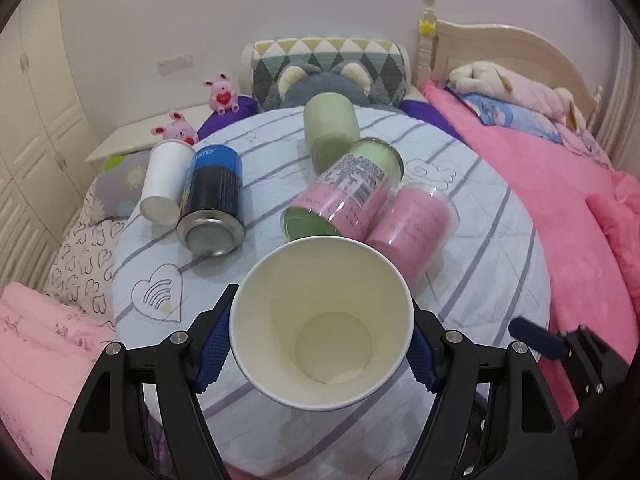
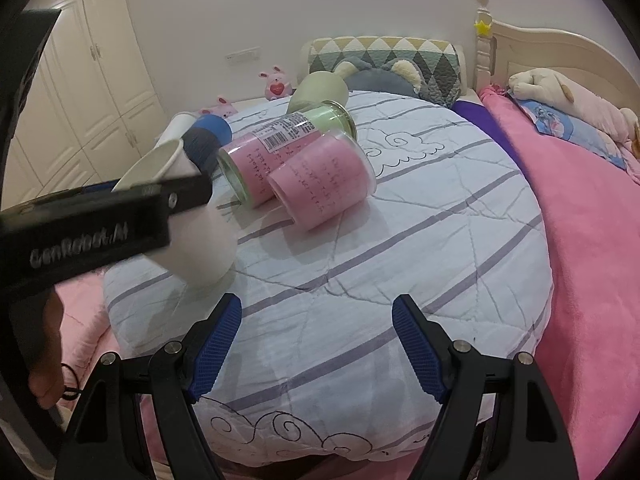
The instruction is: Flip cup upright
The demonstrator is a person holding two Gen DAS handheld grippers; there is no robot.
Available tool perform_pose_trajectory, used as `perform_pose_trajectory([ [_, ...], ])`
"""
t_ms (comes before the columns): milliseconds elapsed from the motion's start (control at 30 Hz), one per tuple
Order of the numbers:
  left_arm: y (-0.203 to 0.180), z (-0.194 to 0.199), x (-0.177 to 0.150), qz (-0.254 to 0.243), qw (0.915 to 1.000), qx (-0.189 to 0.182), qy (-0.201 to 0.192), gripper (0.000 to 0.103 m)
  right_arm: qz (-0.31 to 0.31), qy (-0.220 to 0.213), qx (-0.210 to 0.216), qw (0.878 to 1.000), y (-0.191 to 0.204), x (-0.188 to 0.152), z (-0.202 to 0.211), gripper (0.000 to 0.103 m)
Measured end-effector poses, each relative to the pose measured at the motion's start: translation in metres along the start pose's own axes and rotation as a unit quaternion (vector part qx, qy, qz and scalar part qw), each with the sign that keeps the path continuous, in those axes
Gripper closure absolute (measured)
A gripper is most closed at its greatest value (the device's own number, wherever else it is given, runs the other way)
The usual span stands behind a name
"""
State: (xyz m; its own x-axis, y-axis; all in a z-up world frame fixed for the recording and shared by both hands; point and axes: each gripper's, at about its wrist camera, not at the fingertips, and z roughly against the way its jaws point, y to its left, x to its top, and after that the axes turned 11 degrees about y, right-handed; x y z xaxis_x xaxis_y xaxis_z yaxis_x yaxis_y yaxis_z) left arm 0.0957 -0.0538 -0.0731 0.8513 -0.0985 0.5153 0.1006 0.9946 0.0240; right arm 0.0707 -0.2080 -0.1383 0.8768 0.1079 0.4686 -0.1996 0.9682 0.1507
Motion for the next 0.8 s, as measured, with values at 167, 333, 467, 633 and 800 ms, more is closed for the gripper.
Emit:
perform_pose_trajectory([
  [167, 0.003, 0.001, -0.007, -0.006, 1.0000, -0.002, -0.002, 0.028, 0.007, 0.000, -0.003, 1.000, 0.006, 0.001, 0.000, 0.024],
  [333, 0.002, -0.010, -0.011, -0.011, 0.9998, 0.001, 0.018, 0.022, 0.010, 0.006, -0.007, 1.000, 0.011, -0.001, -0.003, 0.024],
  [467, 0.005, -0.009, -0.013, -0.010, 0.9995, -0.013, 0.028, 0.004, 0.009, 0.008, -0.014, 1.000, 0.012, -0.001, -0.003, 0.024],
  [633, 0.007, -0.001, -0.015, -0.012, 0.9996, -0.017, 0.021, 0.003, 0.009, 0.004, -0.018, 1.000, 0.015, -0.001, 0.001, 0.024],
  [800, 0.011, 0.010, -0.019, -0.017, 0.9997, -0.015, 0.005, 0.003, 0.013, -0.001, -0.023, 1.000, 0.019, -0.002, 0.006, 0.024],
])
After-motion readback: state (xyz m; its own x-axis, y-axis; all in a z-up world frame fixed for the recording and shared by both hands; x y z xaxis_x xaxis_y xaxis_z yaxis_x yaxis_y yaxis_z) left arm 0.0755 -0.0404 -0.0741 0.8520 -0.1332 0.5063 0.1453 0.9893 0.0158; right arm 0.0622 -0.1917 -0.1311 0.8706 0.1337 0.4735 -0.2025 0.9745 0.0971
